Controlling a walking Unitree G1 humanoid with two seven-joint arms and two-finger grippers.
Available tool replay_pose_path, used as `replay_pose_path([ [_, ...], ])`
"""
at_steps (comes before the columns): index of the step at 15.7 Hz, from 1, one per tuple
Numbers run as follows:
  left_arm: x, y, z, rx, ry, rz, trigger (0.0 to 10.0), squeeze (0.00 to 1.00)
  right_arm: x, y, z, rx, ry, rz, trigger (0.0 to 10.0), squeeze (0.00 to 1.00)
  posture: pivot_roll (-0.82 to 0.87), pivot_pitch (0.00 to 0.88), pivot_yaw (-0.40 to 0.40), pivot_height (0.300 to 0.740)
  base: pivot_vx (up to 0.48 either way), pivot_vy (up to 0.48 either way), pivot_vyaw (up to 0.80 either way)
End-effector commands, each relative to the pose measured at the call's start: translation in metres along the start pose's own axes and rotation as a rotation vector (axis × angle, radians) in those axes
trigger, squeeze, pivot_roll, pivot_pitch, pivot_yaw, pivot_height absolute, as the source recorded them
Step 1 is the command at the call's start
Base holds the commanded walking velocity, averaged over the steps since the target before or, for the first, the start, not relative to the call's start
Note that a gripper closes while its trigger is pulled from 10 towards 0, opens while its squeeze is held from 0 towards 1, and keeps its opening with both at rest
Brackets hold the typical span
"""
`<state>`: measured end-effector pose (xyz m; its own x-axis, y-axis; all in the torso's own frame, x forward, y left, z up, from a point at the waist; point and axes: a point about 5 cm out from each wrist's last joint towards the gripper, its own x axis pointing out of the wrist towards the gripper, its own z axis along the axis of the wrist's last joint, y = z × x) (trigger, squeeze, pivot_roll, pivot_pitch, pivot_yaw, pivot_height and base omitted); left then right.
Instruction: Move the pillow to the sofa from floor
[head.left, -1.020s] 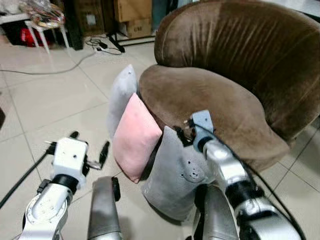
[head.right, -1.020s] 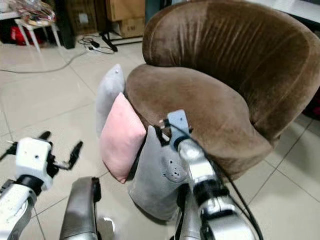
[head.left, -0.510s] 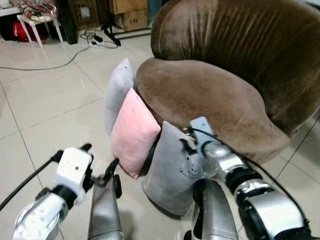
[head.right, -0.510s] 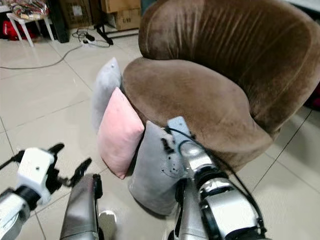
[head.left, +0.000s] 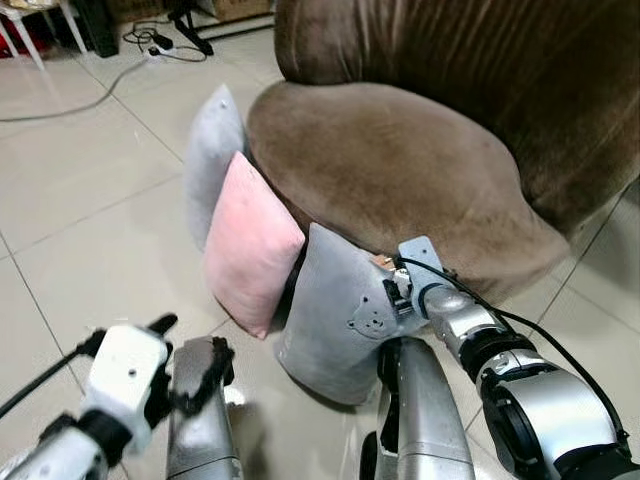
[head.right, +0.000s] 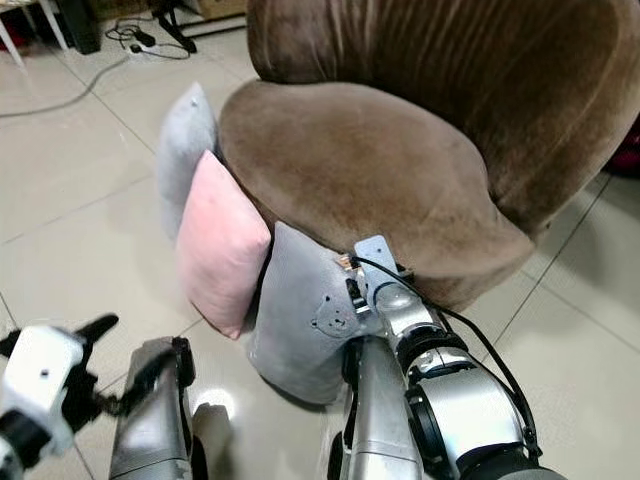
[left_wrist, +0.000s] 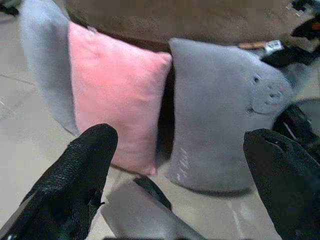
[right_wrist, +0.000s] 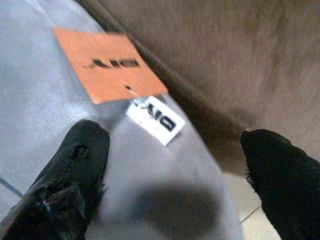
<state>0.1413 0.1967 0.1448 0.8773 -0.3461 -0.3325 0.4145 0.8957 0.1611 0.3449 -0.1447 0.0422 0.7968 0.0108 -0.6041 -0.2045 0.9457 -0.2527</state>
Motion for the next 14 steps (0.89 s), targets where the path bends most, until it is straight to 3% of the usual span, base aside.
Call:
replay_pose_path([
  [1,-0.006,-0.002,0.003,0.001,0.008,-0.012,10.0,0.0,0.0,0.004,-0.014,0.039,0.064,0.01,10.0,0.0,0.1,0.191,-0.061,0.461,0.0,0.0,0.0],
  [5,-0.016,-0.006,0.003,-0.012,0.037,-0.046,10.0,0.0,-0.002,0.026,-0.031,0.024,0.138,0.166,10.0,0.0,0.1,0.188,-0.055,0.461,0.0,0.0,0.0],
  [6,-0.018,-0.012,0.001,-0.027,0.056,-0.097,10.0,0.0,-0.003,0.031,-0.036,-0.022,0.163,0.208,4.7,0.0,0.1,0.187,-0.056,0.461,0.0,0.0,0.0],
  [7,-0.019,-0.013,0.001,-0.028,0.061,-0.111,10.0,0.0,-0.003,0.032,-0.037,-0.03,0.166,0.216,4.7,0.0,0.1,0.187,-0.056,0.461,0.0,0.0,0.0],
  [8,-0.021,-0.017,0.0,-0.04,0.079,-0.146,10.0,0.0,-0.003,0.034,-0.038,-0.061,0.168,0.225,0.0,0.0,0.1,0.181,-0.059,0.461,0.0,0.0,0.0],
  [14,-0.022,-0.02,-0.003,-0.063,0.114,-0.182,10.0,0.0,-0.003,0.04,-0.034,-0.092,0.146,0.246,0.0,0.0,0.11,0.165,-0.064,0.461,0.0,0.0,0.0],
])
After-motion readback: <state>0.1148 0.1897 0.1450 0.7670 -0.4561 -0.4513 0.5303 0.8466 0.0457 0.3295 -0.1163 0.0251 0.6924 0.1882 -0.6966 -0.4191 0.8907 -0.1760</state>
